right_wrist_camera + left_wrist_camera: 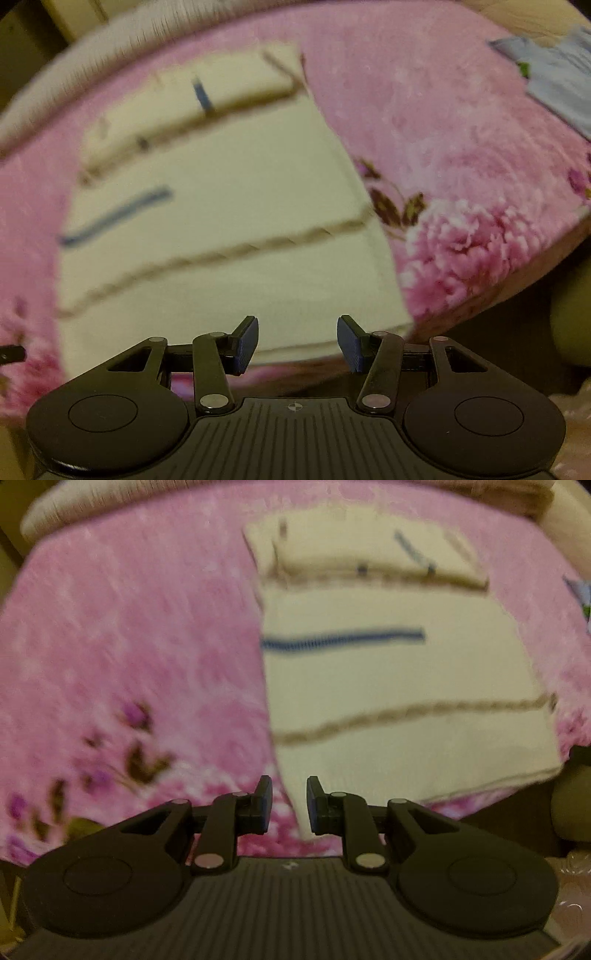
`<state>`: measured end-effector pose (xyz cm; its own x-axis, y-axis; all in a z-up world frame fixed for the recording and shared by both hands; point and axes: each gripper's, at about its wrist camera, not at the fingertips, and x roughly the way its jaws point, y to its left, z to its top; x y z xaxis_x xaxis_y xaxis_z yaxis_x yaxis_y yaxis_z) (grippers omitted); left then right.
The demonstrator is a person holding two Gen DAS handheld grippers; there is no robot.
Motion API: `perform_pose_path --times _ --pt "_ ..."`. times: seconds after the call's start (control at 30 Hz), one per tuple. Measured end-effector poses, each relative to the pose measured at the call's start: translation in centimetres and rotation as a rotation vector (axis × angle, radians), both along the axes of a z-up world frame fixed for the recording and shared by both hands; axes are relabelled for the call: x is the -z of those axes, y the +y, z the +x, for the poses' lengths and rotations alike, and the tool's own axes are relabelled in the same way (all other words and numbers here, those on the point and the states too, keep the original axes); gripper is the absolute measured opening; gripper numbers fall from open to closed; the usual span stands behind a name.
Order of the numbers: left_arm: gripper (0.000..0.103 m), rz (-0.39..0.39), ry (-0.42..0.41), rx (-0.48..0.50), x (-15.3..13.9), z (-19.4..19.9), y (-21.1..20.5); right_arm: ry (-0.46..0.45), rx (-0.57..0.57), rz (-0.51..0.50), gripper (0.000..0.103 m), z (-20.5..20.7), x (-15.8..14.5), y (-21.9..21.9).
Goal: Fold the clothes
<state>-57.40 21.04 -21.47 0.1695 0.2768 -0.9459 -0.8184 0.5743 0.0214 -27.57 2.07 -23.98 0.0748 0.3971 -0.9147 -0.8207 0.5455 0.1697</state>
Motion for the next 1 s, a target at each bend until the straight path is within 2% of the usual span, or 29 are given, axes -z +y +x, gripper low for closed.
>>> perform_pose_path --times 0.07,0.13,0.17,0.3,0.57,0.77,1.0 --pt "0.021 0.043 -0.018 -0.011 -3.3 -0.3 0.1 -0.015 -0.011 0.046 0.051 -1.5 -3.6 0.1" --pt "0.03 0.081 -0.036 -0.018 -6.2 -0.6 0.0 -0.042 -0.025 0.088 0.051 -3.0 -6.7 0.2" --pt "0.03 0.097 -0.043 -0.02 -7.4 -0.8 -0.1 -0.048 -0.03 0.104 0.052 -3.4 -7.8 0.1" --pt "0.032 0.13 -0.063 -0.022 -9.6 -1.0 -0.6 -0.054 -0.037 0.141 0.052 -4.5 -10.6 -0.2" --pt "0.032 0.069 -0.035 0.002 -8.7 -1.0 -3.5 -0.035 -0.019 0.077 0.052 -5.5 -10.5 -2.0" --pt "0.032 0.071 -0.035 0.037 -8.9 -1.4 -5.3 -0.063 -0.001 0.063 0.052 -5.7 -11.0 -3.2" --pt "0.034 0.074 -0.04 0.045 -9.1 -2.2 -5.5 -0.077 -0.018 0.063 0.052 -6.7 -11.2 -3.2"
